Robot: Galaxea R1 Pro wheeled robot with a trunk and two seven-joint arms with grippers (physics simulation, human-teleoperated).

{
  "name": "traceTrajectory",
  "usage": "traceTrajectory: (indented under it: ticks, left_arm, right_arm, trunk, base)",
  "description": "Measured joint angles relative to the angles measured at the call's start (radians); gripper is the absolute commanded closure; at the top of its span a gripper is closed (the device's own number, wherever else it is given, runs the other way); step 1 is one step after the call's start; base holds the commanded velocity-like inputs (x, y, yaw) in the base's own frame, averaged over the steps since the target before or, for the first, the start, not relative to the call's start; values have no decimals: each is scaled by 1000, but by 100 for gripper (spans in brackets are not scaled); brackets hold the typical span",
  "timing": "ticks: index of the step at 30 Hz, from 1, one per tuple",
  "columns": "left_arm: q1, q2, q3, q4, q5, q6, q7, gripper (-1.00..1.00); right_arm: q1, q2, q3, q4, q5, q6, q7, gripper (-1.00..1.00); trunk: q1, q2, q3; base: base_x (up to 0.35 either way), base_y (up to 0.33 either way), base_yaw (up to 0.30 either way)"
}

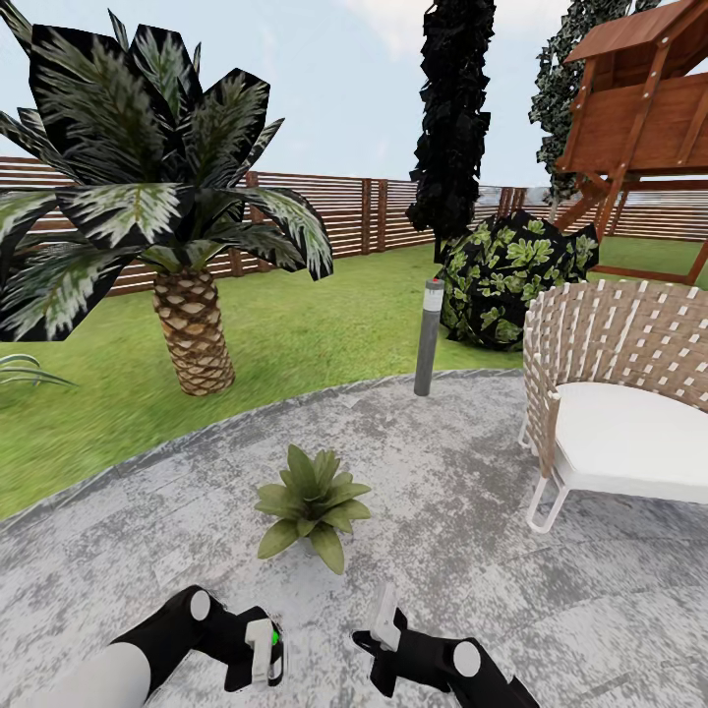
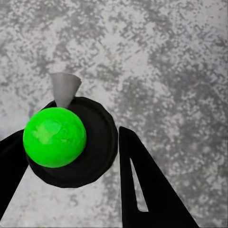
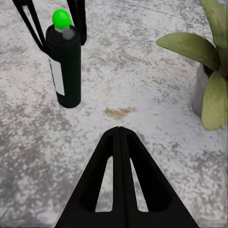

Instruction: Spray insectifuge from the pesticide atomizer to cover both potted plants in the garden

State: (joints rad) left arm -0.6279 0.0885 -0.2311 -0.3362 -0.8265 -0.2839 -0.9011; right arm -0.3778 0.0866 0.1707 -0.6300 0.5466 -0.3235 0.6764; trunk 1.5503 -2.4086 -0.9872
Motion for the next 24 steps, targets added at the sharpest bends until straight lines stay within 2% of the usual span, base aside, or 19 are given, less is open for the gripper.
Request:
traceTrajectory:
  ticks: [2,6,9,11,13,14,15,16,18,19,21,23,24]
  left_arm:
    - [0,16,3,-1,2,0,0,100]
    - [0,29,2,-2,1,-5,-1,100]
    - [1,32,1,-3,-4,1,3,100]
    - [0,35,7,-3,3,6,5,100]
    - [-3,36,34,-4,9,13,9,100]
    - [-5,35,66,-8,12,18,16,100]
    - [-6,35,131,-21,12,30,27,100]
    - [-6,35,181,-34,10,41,33,100]
    - [-8,35,265,-61,15,85,43,100]
    - [-11,34,312,-78,16,134,46,100]
    - [-14,32,351,-93,15,217,48,100]
    - [-16,30,370,-107,11,320,50,100]
    - [-17,28,374,-116,10,362,49,100]
  right_arm:
    - [0,-26,-2,1,0,0,-1,-100]
    - [0,-78,-7,2,-1,-1,-3,-100]
    - [0,-105,-13,3,-2,-1,-4,-100]
    - [0,-147,-14,11,-2,-1,-16,-100]
    - [1,-190,-15,43,-5,-1,-60,-100]
    - [1,-208,-15,80,-6,-1,-110,-100]
    - [1,-223,-21,149,-6,-2,-203,-100]
    - [1,-230,-33,210,-7,-3,-284,-100]
    - [1,-234,-85,343,1,-6,-463,-100]
    - [2,-235,-126,431,4,-9,-596,-100]
    - [1,-231,-170,509,-10,-15,-724,-100]
    - [1,-227,-200,549,-14,-26,-802,-100]
    - [1,-224,-212,556,-17,-29,-818,-100]
  trunk:
    - [0,0,0]
    - [0,0,0]
    - [0,0,0]
    - [0,0,0]
    - [0,0,0]
    - [0,0,0]
    - [0,0,0]
    - [0,0,0]
    - [0,0,0]
    - [0,0,0]
    - [0,0,0]
    - [0,0,0]
    - [0,0,0]
  base:
    - [0,0,0]
    - [0,0,0]
    - [0,0,0]
    - [0,0,0]
    - [0,0,0]
    - [0,0,0]
    - [0,0,0]
    - [0,0,0]
    - [0,0,0]
    - [0,0,0]
    - [0,0,0]
    - [0,0,0]
    - [0,0,0]
